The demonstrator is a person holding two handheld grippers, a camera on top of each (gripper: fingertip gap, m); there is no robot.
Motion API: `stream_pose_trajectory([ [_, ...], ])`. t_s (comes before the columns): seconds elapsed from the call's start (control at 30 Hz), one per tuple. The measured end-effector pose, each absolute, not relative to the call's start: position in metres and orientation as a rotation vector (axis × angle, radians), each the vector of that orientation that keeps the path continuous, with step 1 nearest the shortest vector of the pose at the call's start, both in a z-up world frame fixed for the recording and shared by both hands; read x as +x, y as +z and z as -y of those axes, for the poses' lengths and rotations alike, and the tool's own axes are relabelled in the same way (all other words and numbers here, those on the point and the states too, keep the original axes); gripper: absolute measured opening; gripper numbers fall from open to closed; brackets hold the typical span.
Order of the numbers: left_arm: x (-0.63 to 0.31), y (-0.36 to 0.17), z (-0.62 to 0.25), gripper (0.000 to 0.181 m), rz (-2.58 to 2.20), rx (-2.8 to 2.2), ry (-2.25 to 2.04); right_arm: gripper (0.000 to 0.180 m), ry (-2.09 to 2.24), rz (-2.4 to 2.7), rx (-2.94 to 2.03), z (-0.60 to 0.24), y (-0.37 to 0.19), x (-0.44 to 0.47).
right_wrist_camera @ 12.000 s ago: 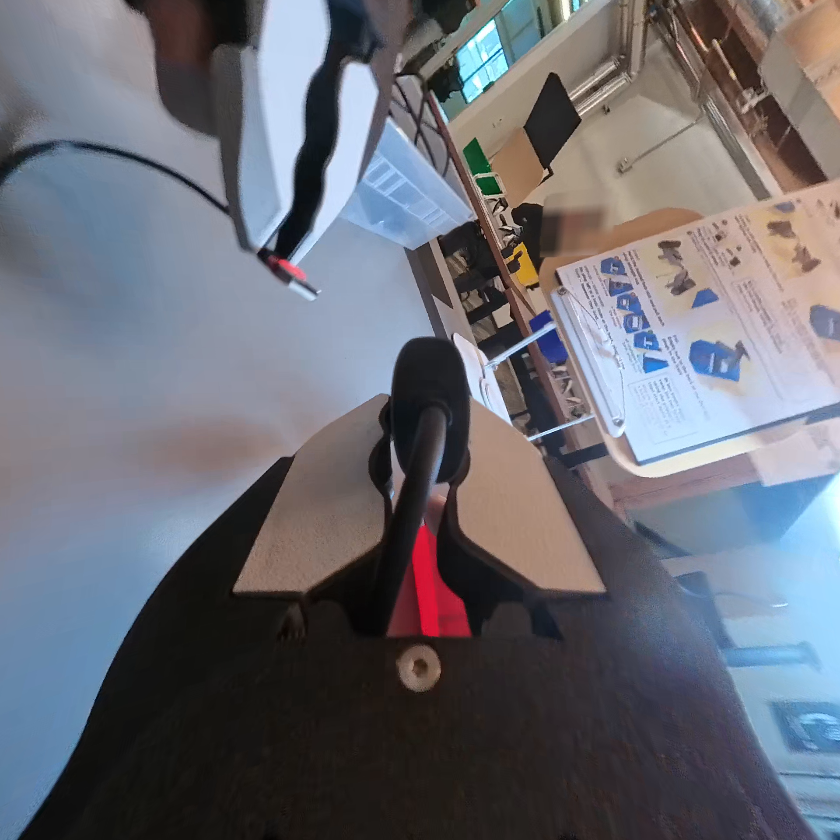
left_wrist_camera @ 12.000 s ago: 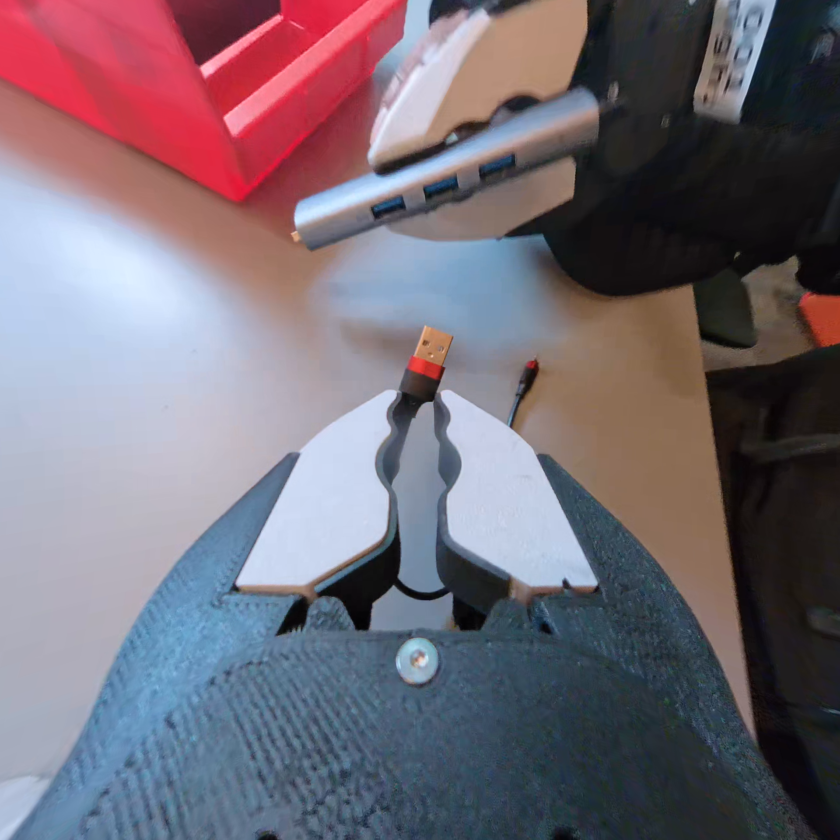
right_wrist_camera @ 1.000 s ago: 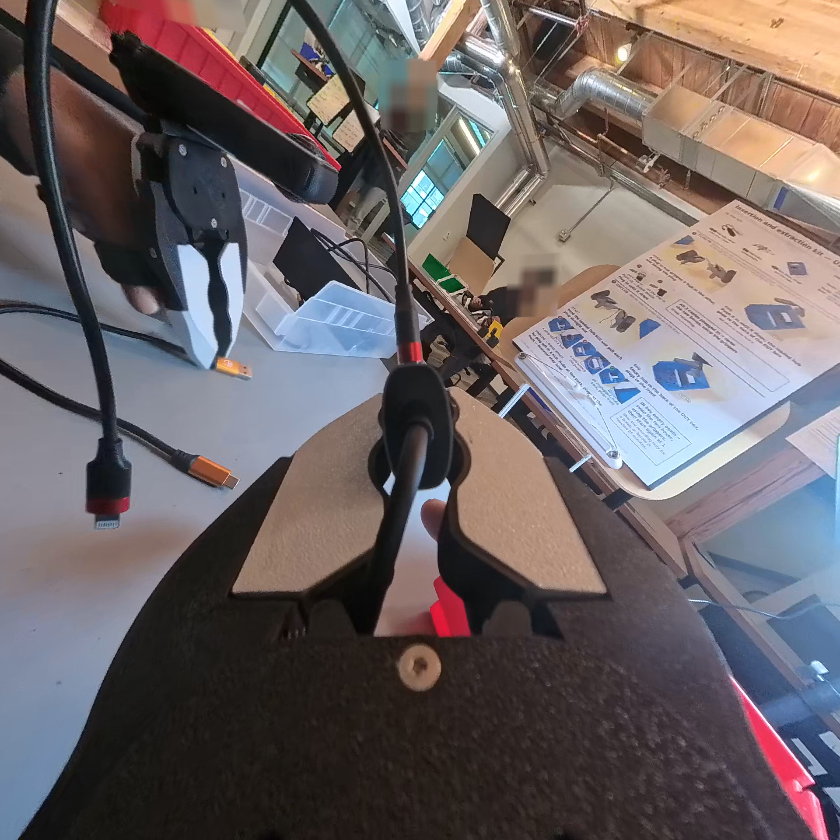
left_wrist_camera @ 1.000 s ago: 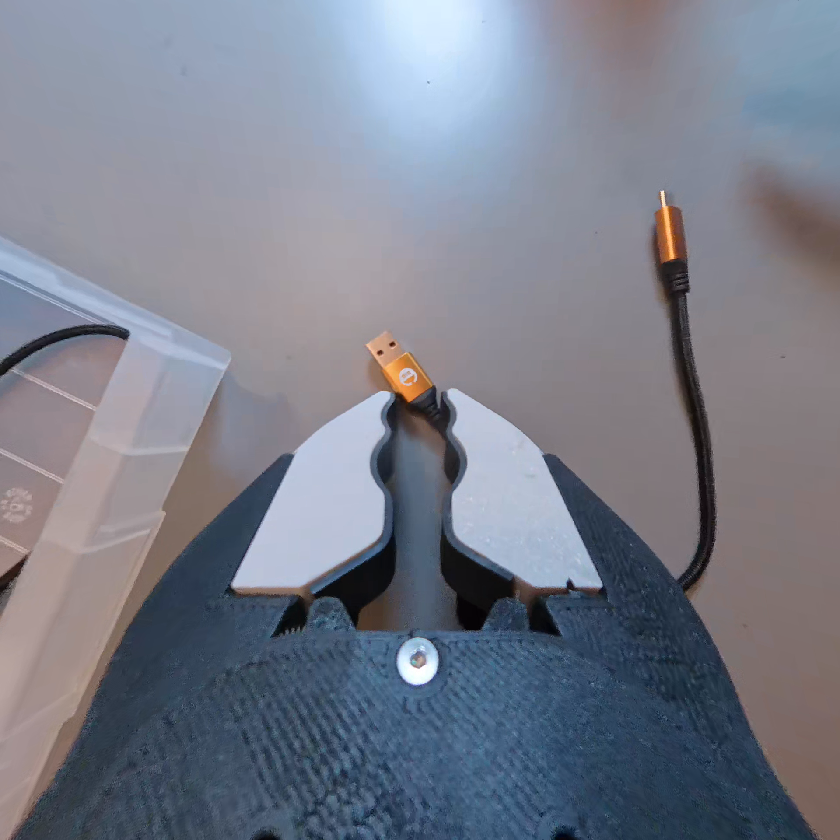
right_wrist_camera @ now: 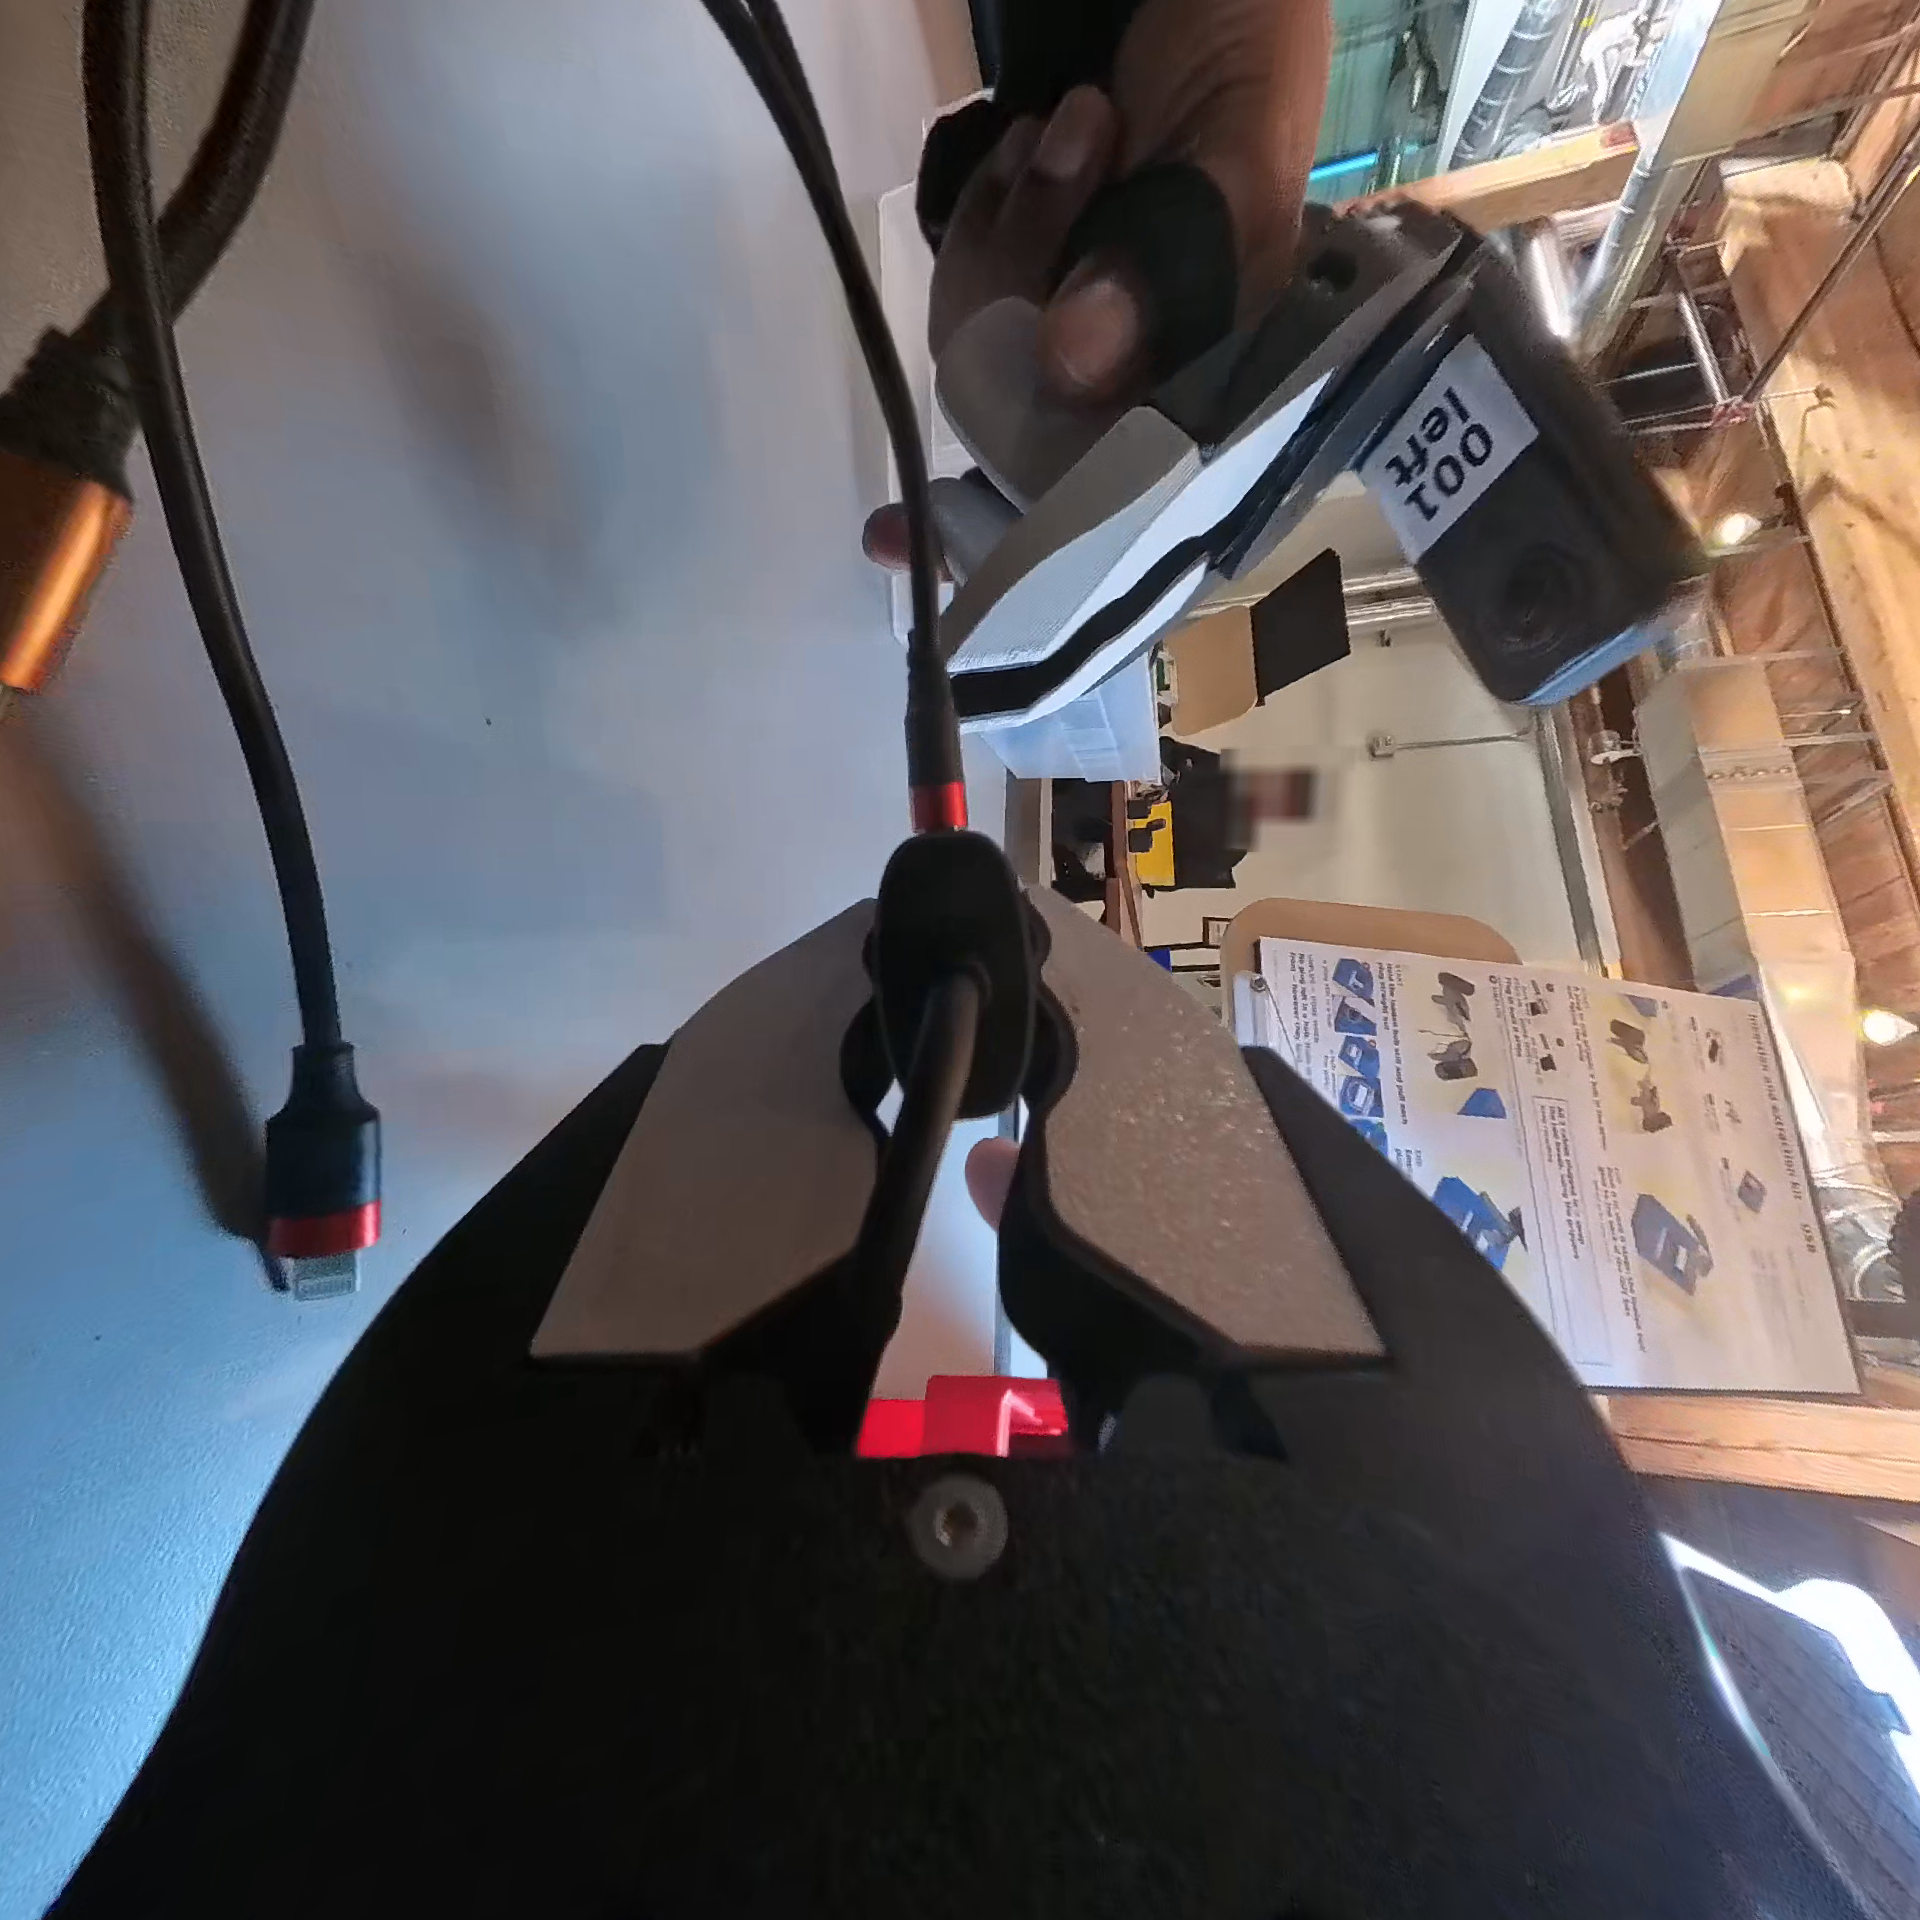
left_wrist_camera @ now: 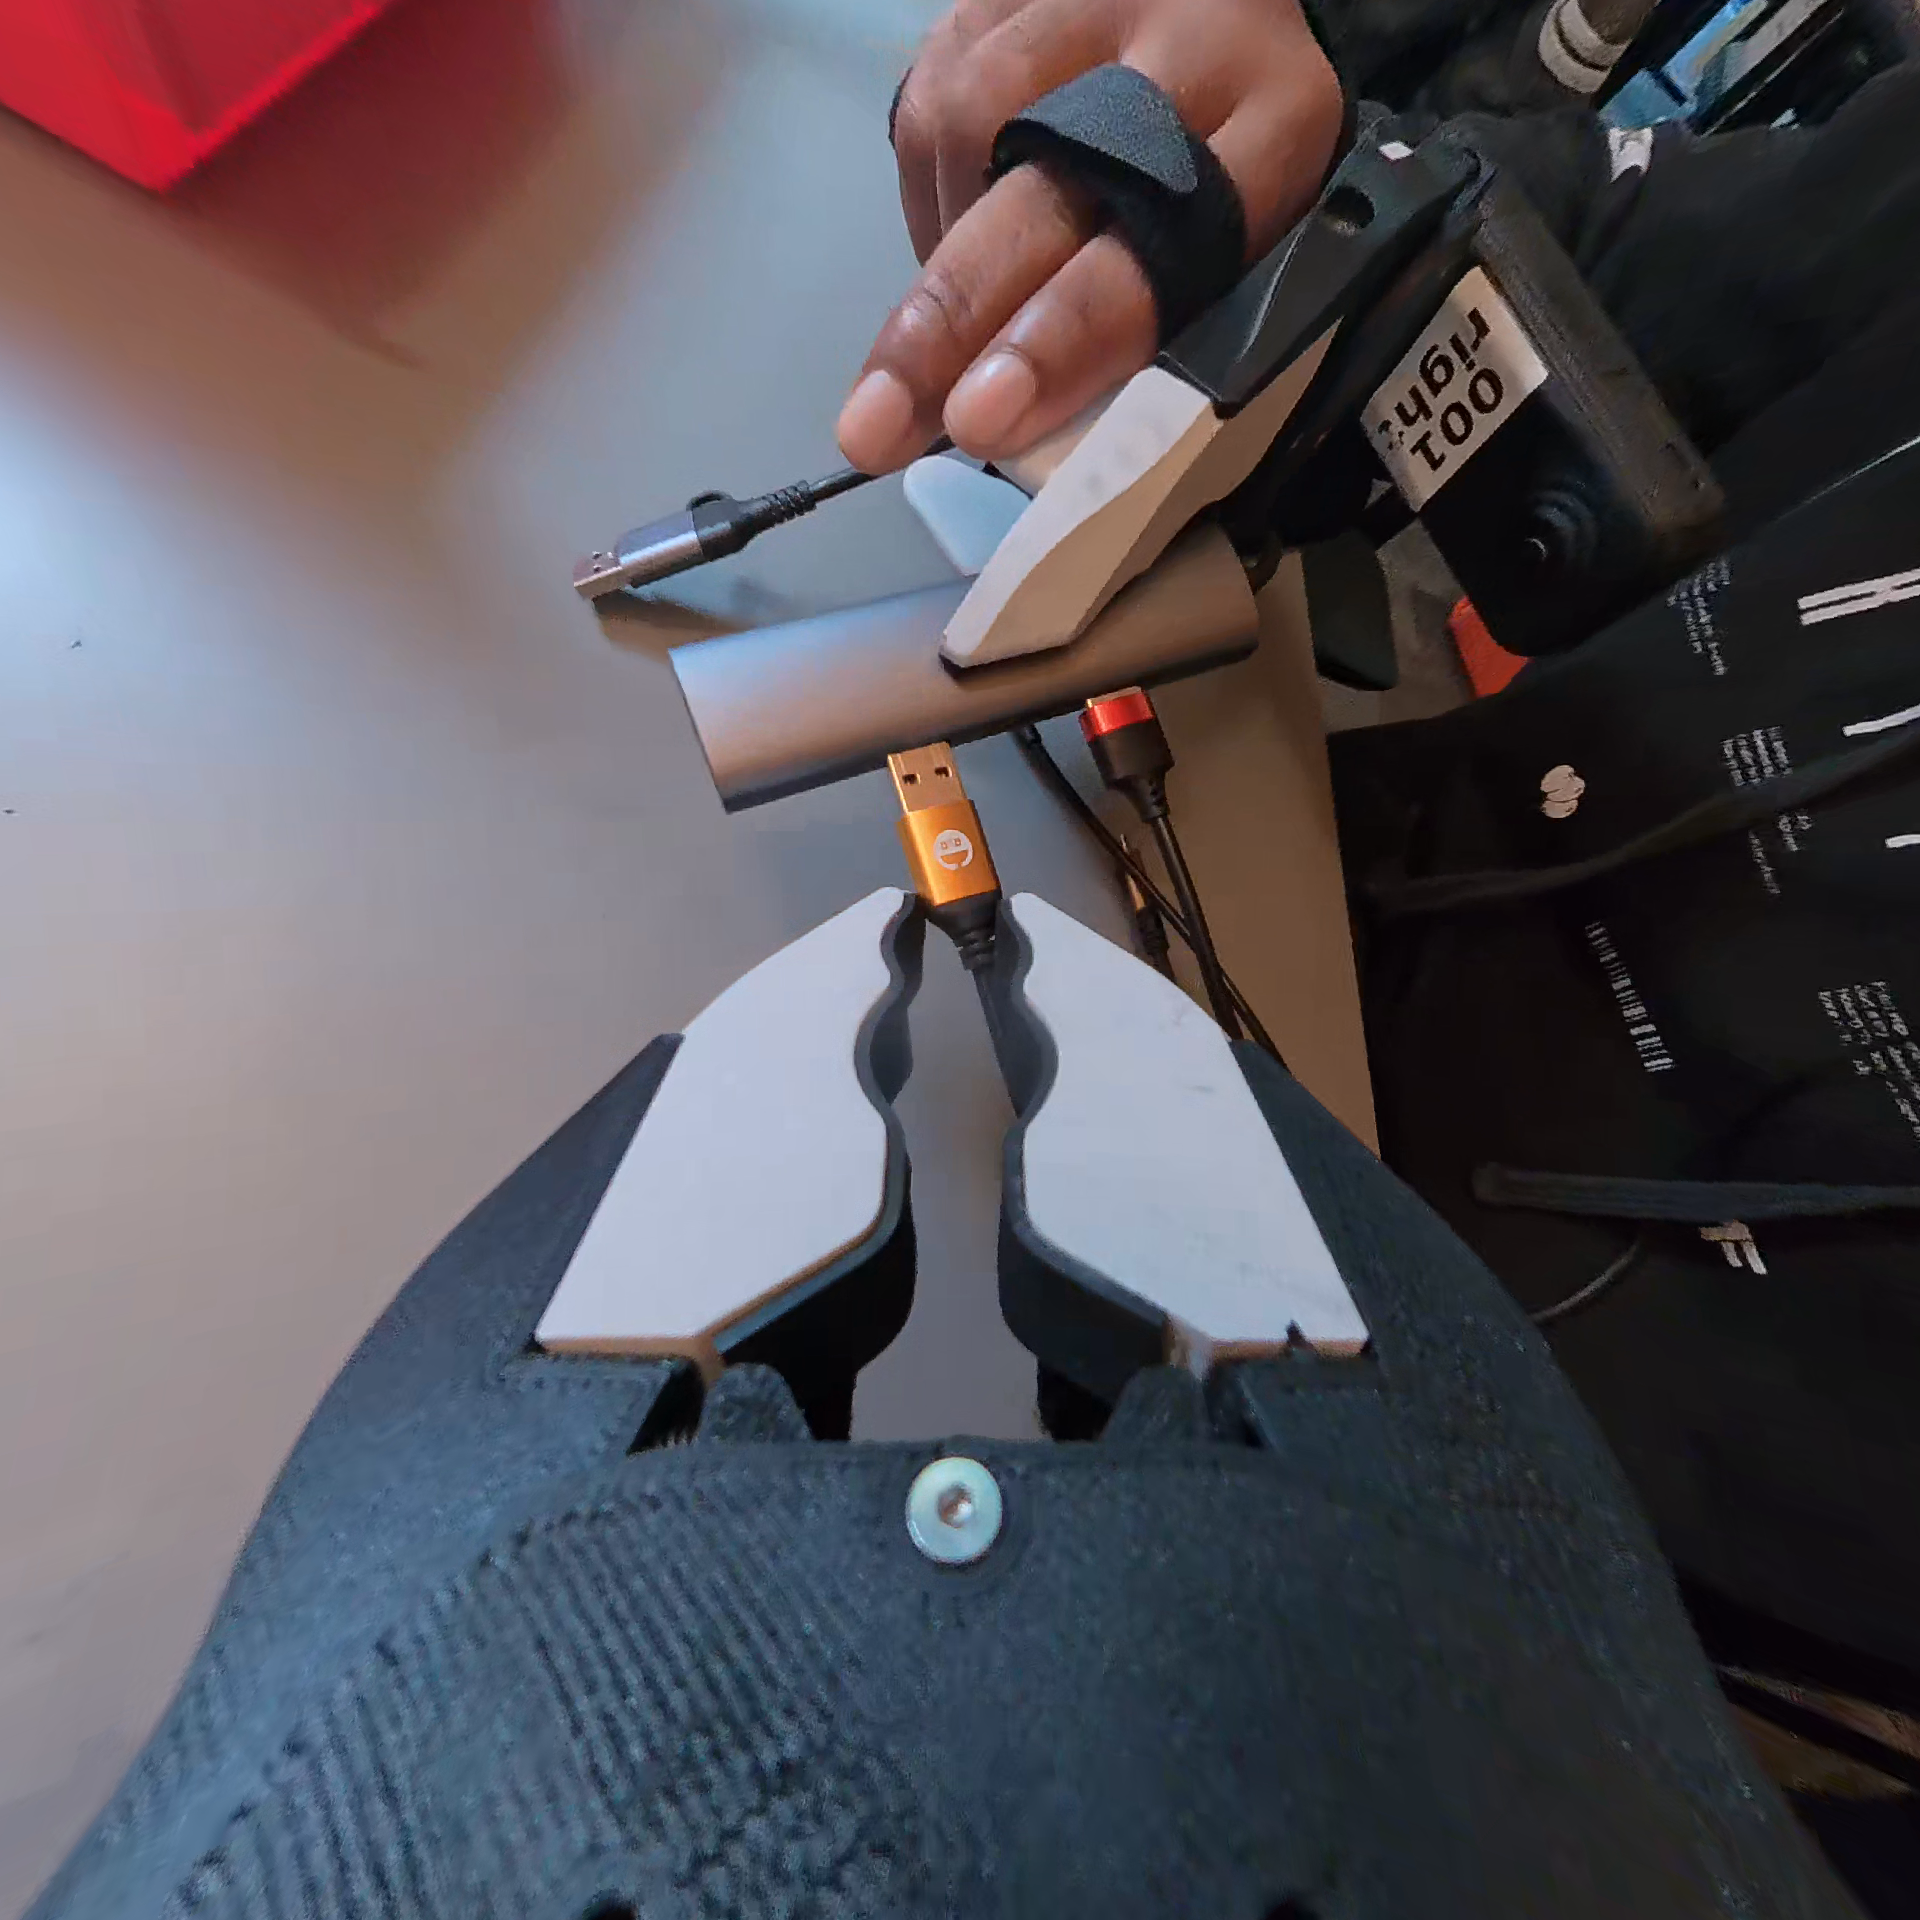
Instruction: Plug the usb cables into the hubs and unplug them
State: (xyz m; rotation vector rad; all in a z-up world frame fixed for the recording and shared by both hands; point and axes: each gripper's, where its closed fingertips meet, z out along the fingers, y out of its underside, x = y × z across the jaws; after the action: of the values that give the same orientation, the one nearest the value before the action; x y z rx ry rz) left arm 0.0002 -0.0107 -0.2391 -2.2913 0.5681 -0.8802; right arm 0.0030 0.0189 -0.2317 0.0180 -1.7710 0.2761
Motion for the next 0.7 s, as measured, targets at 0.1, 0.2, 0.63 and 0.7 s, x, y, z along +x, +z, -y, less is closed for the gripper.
stream_pose_trajectory([
  [0.1, 0.002, -0.240, 0.011, 0.013, -0.565, -2.282, -0.892, 0.018, 0.289, 1.762, 0.016, -0.017, -0.230, 0.004],
  [0.2, 0.003, -0.239, 0.012, 0.013, -0.539, -2.257, -0.955, 0.018, 0.309, 1.760, 0.030, -0.012, -0.228, 0.007],
  [0.63, 0.022, -0.217, 0.029, 0.013, -0.583, -1.998, -1.226, 0.018, 0.583, 1.715, 0.034, 0.019, -0.204, 0.026],
  [0.7, 0.018, -0.214, 0.023, 0.013, -0.529, -1.993, -1.220, 0.019, 0.574, 1.688, -0.016, 0.010, -0.201, 0.021],
])
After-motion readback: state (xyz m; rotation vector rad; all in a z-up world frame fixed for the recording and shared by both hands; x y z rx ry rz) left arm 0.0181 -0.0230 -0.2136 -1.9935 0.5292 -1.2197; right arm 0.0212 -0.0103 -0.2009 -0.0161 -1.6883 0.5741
